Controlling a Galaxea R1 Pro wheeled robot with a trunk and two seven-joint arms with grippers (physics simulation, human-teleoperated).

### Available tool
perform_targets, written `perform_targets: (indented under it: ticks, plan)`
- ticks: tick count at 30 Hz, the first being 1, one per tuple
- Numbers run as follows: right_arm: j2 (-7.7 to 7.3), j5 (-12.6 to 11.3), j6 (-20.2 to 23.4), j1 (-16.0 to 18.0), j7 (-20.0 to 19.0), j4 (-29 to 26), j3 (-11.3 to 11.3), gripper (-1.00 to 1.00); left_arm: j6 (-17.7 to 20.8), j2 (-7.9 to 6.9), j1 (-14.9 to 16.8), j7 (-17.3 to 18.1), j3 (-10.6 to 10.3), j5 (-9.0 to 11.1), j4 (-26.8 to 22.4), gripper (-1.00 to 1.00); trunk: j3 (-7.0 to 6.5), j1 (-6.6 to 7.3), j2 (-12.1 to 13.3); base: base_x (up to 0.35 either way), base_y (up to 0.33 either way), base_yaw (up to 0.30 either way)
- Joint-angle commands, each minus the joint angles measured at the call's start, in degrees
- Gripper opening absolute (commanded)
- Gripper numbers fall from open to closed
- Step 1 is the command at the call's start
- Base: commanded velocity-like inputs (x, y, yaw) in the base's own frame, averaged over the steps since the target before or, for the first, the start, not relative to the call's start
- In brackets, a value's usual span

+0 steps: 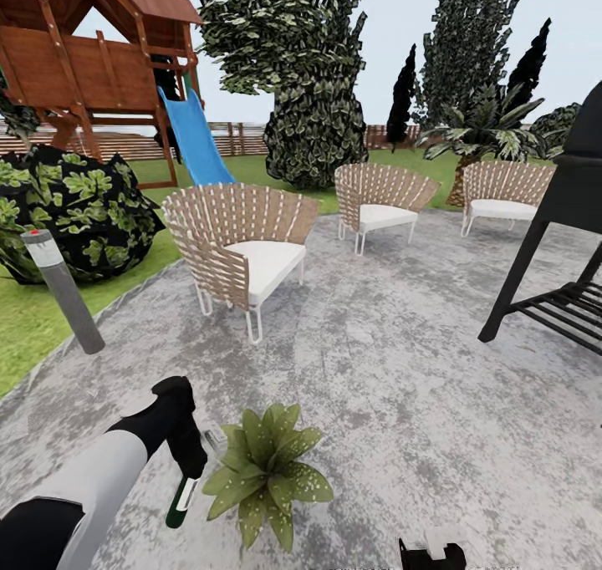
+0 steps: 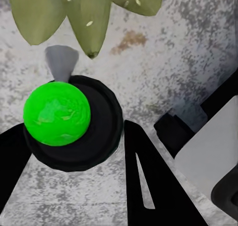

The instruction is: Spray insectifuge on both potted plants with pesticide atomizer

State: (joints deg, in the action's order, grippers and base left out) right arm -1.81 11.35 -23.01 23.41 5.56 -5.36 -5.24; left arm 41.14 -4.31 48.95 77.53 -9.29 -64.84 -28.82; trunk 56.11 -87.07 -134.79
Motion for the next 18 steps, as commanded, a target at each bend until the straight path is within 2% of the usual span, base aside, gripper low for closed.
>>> perform_targets:
  ticks: [1, 3, 7, 10, 12, 15, 16, 18]
  plan:
    - [0.02, 0.60, -0.20, 0.05, 0.15, 0.09, -0.47, 1.00, 0.34, 0.01, 0.00, 0.17, -0.30, -0.20, -0.20, -1.00, 0.03, 0.01, -0.02, -0.008, 0.010, -0.297]
    - [0.02, 0.60, -0.20, 0.05, 0.15, 0.09, -0.47, 1.00, 0.31, 0.07, 0.00, 0.18, -0.18, -0.20, -0.31, -1.00, -0.01, 0.01, -0.02, -0.003, 0.004, -0.245]
    - [0.05, 0.60, -0.20, 0.05, 0.23, 0.09, -0.47, 1.00, 0.39, 0.42, 0.45, 1.18, -0.27, 0.14, -0.49, -1.00, -0.02, 0.01, -0.02, 0.000, 0.001, -0.039]
    - [0.02, 0.62, -0.20, 0.05, 0.24, 0.09, -0.47, 1.00, -0.02, 0.96, 0.53, 4.78, -0.70, -0.27, -0.46, -1.00, -0.02, 0.01, -0.02, 0.000, 0.000, -0.003]
    - [0.02, 0.66, -0.20, 0.05, 0.24, 0.09, -0.47, 1.00, -0.21, 0.72, 0.48, 5.51, -0.85, -0.43, -0.45, -1.00, -0.03, 0.01, -0.02, 0.000, 0.000, 0.000]
    - [0.03, 0.66, -0.20, 0.05, 0.23, 0.09, -0.47, 1.00, -0.03, 0.78, 0.10, 5.40, -0.88, -0.55, -0.37, -1.00, -0.03, 0.01, -0.02, 0.000, 0.000, 0.000]
    - [0.04, 0.62, -0.20, 0.05, 0.24, 0.09, -0.47, 1.00, 0.14, 0.95, -0.06, 2.58, -0.68, -0.62, 0.20, -1.00, -0.03, 0.01, -0.02, 0.000, 0.000, 0.000]
    - [0.00, 0.62, -0.20, 0.05, 0.24, 0.09, -0.47, 1.00, 0.19, 0.97, -0.03, 1.51, -0.84, -0.57, 0.31, -1.00, -0.03, 0.01, -0.02, 0.000, 0.000, 0.000]
